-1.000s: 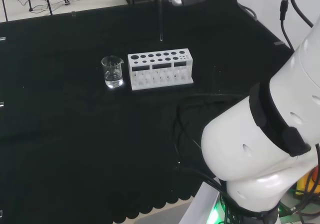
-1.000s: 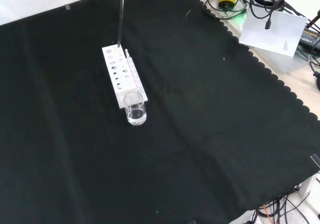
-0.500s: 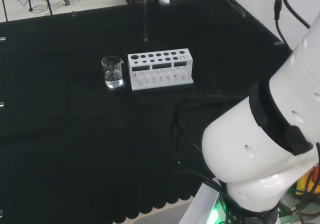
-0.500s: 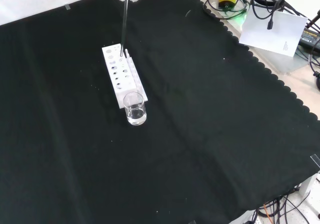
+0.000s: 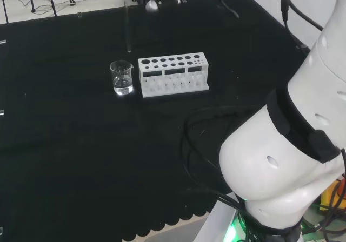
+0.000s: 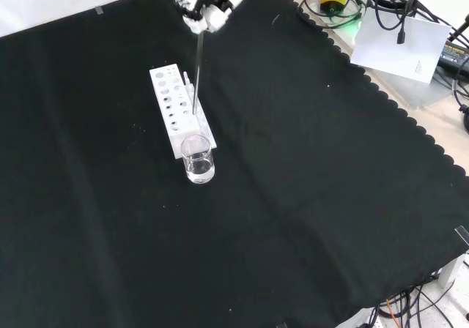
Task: Stir in the beaker to the left of the white test tube rack with the glass rod.
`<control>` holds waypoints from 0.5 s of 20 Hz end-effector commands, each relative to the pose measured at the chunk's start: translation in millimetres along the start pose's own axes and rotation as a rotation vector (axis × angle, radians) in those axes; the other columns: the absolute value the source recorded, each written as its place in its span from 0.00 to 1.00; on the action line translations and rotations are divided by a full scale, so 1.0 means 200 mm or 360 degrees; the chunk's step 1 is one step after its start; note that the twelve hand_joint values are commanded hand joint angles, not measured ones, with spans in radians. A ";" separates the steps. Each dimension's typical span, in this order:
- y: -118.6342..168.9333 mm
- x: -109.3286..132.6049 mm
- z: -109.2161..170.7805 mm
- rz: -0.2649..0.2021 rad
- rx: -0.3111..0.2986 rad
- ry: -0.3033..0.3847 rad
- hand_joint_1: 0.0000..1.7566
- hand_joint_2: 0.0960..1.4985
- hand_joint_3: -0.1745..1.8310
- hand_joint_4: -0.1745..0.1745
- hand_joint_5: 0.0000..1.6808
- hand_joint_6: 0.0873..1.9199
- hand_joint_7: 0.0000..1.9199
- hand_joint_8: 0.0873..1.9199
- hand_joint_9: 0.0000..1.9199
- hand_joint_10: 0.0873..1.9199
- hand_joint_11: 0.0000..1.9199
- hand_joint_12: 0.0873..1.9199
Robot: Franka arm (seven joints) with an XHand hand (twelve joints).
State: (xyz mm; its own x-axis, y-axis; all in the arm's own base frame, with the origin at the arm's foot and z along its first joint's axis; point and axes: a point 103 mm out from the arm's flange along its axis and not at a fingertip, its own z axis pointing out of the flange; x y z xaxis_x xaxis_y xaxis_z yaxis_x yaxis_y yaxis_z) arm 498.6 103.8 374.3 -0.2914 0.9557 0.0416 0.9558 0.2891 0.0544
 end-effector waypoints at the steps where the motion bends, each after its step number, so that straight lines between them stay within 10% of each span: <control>1: 0.07 0.10 0.06 -0.0071 0.0008 0.0030 0.78 0.76 0.09 0.00 0.47 0.42 0.45 0.61 0.49 0.74 0.80 0.33; 10: 0.15 0.05 0.14 -0.0083 0.0052 0.0043 0.78 0.76 0.09 0.00 0.47 0.42 0.45 0.62 0.49 0.74 0.80 0.33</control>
State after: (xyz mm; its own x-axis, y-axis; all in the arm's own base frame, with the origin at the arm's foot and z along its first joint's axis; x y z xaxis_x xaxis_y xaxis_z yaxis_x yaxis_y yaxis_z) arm 515.5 124.5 353.3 -0.3337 0.9406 0.0630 0.9426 0.3323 0.0316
